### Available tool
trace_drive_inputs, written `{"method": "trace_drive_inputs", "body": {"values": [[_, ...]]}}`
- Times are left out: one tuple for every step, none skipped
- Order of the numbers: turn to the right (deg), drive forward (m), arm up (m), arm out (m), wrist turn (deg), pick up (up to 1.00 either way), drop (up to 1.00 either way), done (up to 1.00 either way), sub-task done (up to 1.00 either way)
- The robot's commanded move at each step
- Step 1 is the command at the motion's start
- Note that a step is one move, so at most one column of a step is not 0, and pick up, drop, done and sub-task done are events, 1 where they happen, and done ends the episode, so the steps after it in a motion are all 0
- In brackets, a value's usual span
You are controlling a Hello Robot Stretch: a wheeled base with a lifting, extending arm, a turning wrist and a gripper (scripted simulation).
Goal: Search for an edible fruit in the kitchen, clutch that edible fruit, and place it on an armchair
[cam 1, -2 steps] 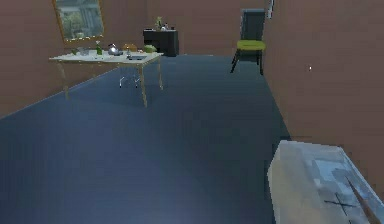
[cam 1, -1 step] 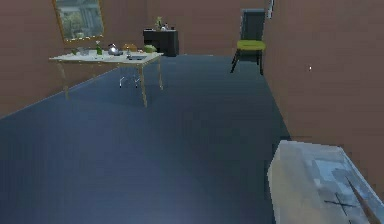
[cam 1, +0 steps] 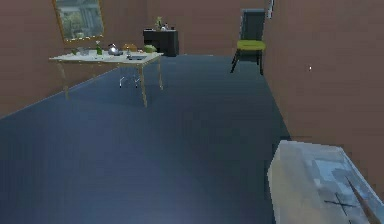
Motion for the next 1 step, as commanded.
{"method": "trace_drive_inputs", "body": {"values": [[39.0,0.0,0.0,0.0,0.0,0.0,0.0,0.0,0.0]]}}
